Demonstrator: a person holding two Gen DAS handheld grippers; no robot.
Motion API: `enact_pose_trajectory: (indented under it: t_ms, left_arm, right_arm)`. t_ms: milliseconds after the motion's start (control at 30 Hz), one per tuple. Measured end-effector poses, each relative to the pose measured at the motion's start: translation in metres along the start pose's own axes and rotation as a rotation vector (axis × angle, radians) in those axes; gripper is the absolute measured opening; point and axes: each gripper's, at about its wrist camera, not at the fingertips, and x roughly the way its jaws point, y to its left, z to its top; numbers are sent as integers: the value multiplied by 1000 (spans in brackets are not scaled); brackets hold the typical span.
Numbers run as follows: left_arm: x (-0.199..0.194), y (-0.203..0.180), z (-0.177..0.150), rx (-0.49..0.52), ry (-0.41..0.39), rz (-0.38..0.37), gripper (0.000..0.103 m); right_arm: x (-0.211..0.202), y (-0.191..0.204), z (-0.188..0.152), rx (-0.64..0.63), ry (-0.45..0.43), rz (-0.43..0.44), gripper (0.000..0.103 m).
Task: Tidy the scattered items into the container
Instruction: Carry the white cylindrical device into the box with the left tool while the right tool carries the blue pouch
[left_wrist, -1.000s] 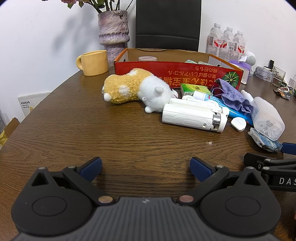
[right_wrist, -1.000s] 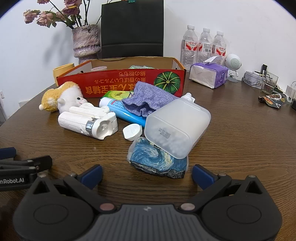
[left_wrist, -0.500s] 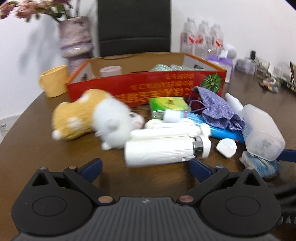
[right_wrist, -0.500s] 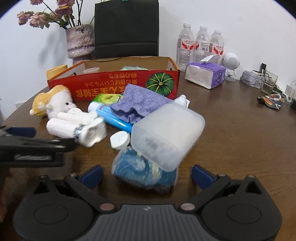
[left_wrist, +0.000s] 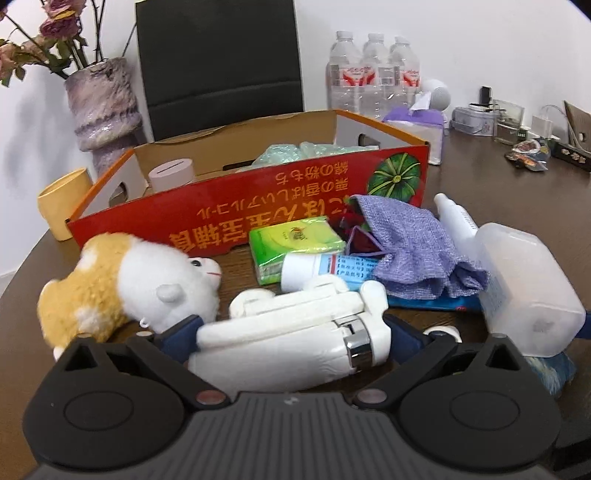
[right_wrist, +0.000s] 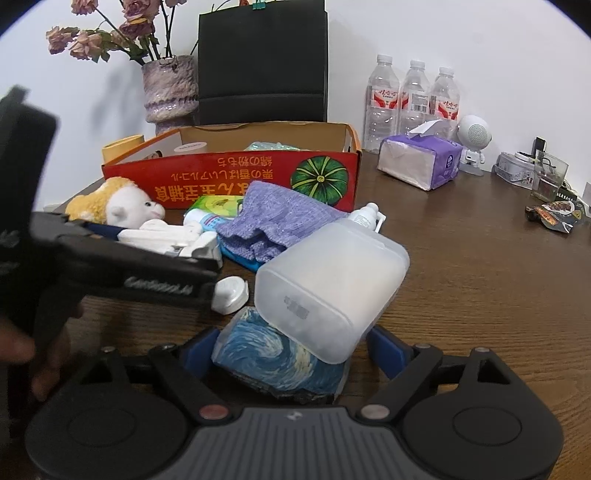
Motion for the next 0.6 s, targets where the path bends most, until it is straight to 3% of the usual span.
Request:
enact_pose_trajectory:
  t_ms: [67,133,167,333,400,500,600]
  left_arm:
    - [-4,3,-4,8,-2,-11,98]
    - [-13,7,-10,-2,3,-2,97]
    - [-20,10,-13,-12,4,3,97]
    - [-81,22,-10,-25,-86,6,97]
    - [-97,33,13,-21,-138,1,97]
    - [-86,61,72,-45,-176,-48,97]
    - [-38,74,128,-20,-176,2,97]
  right_arm:
    - [-2,-1,-1,0,-12,-4,67]
    - [-6,-4,-2,11,-14,-1,59]
    - [-8,-6,-2,17,-13,-2,49]
    - [-34,-16,4,70,-4,76,10]
    - [-56,-13,19,46,-44,122,7]
    - [-82,-5,65,-35,-160,166,7]
    - [-62,-5,134,-117,-259,127,7]
